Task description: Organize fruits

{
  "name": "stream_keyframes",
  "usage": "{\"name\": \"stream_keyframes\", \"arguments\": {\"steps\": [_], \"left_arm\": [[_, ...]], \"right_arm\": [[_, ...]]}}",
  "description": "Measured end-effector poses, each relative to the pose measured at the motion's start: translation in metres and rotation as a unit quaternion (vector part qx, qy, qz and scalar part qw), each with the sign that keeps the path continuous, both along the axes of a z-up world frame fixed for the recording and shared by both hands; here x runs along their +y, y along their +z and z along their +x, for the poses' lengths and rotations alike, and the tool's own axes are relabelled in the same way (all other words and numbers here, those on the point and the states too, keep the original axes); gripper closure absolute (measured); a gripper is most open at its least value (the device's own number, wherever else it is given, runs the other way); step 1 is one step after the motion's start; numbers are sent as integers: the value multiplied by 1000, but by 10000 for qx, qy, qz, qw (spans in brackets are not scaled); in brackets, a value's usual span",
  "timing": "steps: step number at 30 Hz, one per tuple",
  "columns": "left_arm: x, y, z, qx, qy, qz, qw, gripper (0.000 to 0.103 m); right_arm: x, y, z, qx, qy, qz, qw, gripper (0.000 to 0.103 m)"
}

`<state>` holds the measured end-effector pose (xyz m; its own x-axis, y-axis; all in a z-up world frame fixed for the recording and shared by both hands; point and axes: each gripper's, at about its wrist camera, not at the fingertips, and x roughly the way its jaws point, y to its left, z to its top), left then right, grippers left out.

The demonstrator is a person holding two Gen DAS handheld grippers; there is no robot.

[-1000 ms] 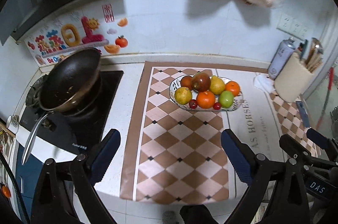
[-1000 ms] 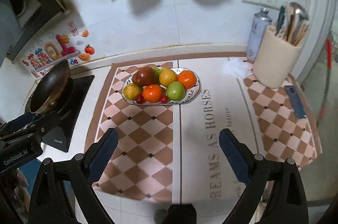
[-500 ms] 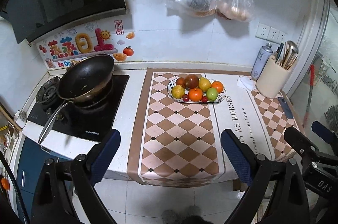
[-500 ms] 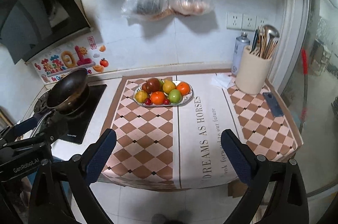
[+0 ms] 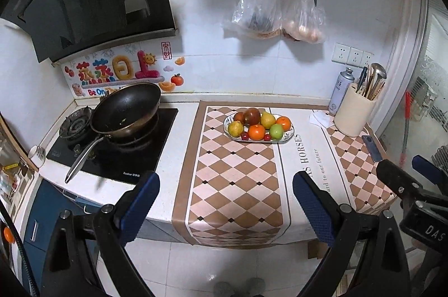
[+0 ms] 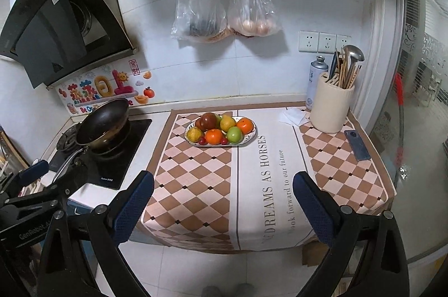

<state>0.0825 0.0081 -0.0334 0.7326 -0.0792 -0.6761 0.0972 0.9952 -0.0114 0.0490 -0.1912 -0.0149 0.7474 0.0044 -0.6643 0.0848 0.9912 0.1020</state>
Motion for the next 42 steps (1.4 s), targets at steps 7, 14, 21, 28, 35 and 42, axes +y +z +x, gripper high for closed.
{"name": "stream_keyframes", "arguments": {"steps": [7, 14, 21, 28, 35, 42], "left_arm": [[-4, -5, 10, 114, 75, 28, 9999, 6], [-12, -17, 47, 349, 110, 85, 9993, 6], [-17, -35, 95, 566, 163, 235, 9980, 6], [-19, -54, 137, 831, 230, 307, 9958, 6], [-20, -65, 160, 980, 308, 313, 9942, 6], [-22, -69, 172, 1004, 304, 310, 9940, 0]], "right_arm": [[-3, 0, 6, 39, 36, 65, 10000, 2], [-10, -16, 51, 276, 43, 98, 9996, 2], [-13, -41, 111, 577, 111, -18, 9983, 2], [-16, -67, 160, 920, 126, 21, 9957, 2], [-23, -83, 189, 1159, 116, 20, 9932, 2], [-27, -92, 199, 1270, 102, 51, 9918, 2]]}}
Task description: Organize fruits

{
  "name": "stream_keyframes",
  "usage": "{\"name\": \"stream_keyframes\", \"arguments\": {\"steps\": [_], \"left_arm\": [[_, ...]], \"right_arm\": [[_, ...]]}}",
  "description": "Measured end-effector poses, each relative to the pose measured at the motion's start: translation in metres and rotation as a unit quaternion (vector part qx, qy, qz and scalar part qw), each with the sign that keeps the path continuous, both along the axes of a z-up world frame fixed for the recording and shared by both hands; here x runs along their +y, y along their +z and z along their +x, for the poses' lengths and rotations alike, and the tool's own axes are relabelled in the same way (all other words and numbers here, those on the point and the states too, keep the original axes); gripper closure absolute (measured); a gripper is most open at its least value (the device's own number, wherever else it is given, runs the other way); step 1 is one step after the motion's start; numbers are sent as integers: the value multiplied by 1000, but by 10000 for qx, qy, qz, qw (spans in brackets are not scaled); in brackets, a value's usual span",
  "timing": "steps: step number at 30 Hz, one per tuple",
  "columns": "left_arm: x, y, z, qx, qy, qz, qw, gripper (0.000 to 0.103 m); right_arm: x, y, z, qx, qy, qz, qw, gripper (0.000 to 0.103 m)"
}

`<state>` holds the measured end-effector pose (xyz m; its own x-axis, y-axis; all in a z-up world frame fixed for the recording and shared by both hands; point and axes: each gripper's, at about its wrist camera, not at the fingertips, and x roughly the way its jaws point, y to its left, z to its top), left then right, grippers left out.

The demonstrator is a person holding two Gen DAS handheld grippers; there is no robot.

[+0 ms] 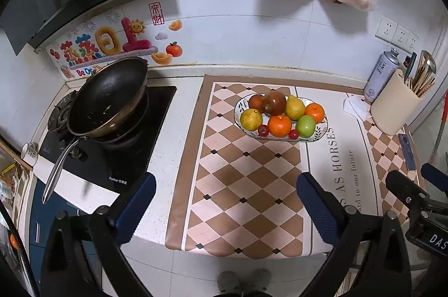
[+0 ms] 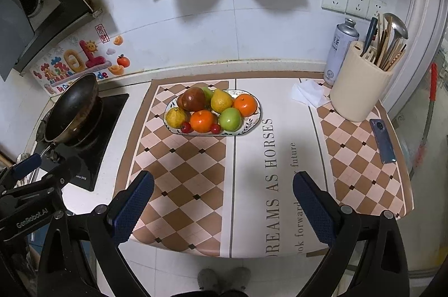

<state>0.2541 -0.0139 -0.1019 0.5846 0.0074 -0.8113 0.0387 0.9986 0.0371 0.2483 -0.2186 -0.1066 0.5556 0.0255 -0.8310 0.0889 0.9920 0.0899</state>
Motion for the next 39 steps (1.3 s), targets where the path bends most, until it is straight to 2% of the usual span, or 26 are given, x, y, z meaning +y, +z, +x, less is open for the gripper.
{"name": "stream_keyframes", "arguments": {"steps": [39], "left_arm": [[-14, 7, -15, -124, -40, 10, 9999, 0]], "right_arm": [[-6, 12, -10, -45, 160, -54, 9998, 2]]}}
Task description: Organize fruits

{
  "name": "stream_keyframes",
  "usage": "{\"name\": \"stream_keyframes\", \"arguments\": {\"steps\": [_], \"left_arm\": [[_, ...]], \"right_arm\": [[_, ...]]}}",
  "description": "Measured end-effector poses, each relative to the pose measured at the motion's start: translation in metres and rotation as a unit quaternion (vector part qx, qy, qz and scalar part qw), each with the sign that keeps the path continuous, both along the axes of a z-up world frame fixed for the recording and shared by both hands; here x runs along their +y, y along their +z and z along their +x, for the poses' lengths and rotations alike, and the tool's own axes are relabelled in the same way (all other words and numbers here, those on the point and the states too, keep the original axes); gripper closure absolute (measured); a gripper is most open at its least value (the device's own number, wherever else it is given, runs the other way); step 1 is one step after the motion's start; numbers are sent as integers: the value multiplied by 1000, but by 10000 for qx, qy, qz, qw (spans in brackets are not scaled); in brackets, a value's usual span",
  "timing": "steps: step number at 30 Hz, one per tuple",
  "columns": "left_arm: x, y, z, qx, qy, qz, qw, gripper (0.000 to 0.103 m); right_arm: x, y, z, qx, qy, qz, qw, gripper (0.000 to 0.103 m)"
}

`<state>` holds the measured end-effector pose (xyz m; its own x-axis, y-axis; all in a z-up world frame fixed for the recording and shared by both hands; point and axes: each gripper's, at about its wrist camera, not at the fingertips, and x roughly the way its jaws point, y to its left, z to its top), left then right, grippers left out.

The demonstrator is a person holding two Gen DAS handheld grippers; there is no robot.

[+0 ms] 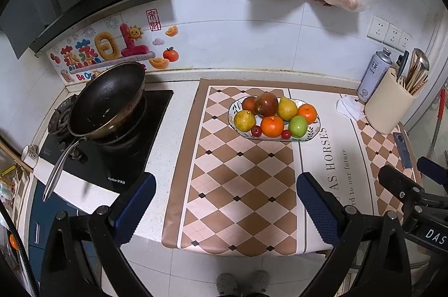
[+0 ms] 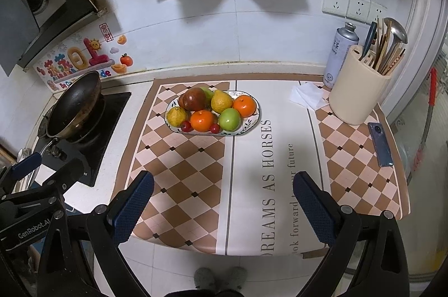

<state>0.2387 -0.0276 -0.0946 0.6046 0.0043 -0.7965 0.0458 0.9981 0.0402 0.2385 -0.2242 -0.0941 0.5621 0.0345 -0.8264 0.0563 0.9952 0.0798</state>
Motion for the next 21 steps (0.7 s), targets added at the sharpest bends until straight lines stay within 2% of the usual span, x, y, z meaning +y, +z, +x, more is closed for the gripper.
{"name": "stream_keyframes", "arguments": {"steps": [21], "left_arm": [[5, 7, -13, -34, -33, 17, 10000, 0]], "right_arm": [[-2, 4, -13, 9, 54, 13, 10000, 2]]}}
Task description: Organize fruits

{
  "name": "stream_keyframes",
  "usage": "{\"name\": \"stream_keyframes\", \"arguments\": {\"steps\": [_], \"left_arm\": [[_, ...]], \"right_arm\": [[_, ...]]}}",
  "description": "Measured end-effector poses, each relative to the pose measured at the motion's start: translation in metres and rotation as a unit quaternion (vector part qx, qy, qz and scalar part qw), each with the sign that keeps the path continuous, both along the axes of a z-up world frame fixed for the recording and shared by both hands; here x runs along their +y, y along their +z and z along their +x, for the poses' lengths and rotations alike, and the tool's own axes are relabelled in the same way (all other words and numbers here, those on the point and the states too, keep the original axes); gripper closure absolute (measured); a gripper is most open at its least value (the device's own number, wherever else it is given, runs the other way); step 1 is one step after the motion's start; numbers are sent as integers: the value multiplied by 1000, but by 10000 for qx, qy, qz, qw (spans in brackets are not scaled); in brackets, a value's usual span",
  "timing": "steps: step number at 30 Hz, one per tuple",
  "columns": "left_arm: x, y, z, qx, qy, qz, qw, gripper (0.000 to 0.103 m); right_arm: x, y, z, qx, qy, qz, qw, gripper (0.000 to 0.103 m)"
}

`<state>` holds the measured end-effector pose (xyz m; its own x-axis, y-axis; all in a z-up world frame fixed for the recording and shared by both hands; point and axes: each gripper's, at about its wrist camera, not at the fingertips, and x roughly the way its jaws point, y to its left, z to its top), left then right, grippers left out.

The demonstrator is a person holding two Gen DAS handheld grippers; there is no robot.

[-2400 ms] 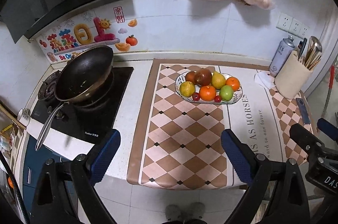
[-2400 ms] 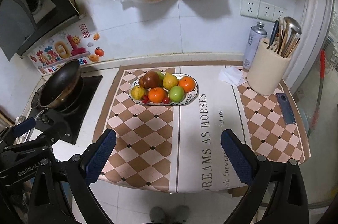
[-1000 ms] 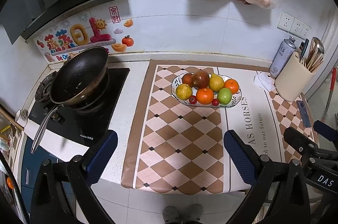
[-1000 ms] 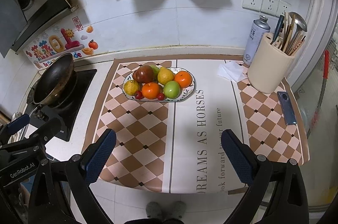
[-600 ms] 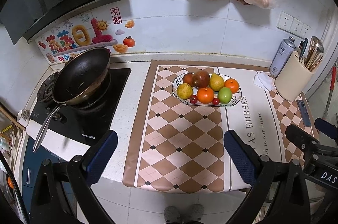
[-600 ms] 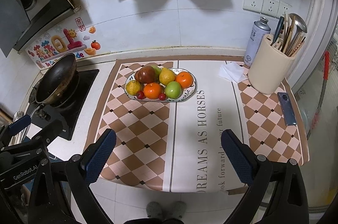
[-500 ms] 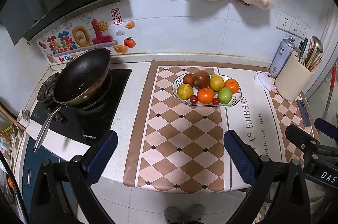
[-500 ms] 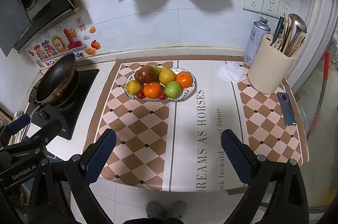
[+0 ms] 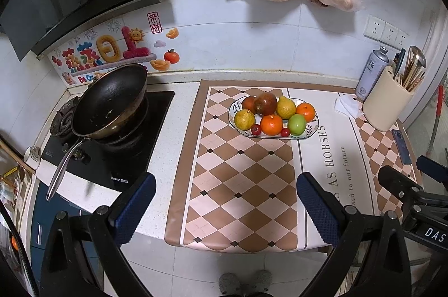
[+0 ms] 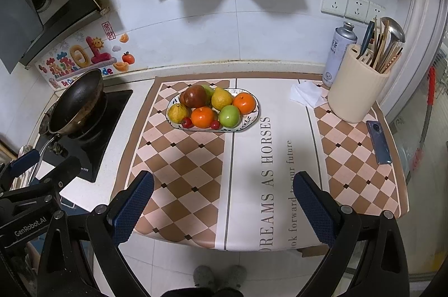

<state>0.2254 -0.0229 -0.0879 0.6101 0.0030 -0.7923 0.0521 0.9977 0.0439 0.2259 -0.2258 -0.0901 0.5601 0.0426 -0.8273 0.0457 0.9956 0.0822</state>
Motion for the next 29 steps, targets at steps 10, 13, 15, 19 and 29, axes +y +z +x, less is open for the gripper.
{"name": "stream_keyframes", "arguments": {"steps": [10, 13, 15, 19, 29], "left_arm": [[-1, -1, -2, -3, 12, 4, 10000, 0], [-1, 0, -3, -12, -3, 3, 10000, 0], [0, 1, -4, -18, -3, 17, 10000, 0], [0, 1, -5, -17, 10, -23, 10000, 0], [0, 7, -12, -52, -30, -6, 10000, 0]], "right_arm": [[1, 1, -6, -15, 35, -9, 10000, 2], [2, 2, -7, -19, 35, -15, 10000, 2], [2, 2, -8, -17, 27, 1, 10000, 2], [2, 2, -9, -26, 37, 18, 10000, 2], [3, 7, -15, -50, 48, 9, 10000, 2]]}}
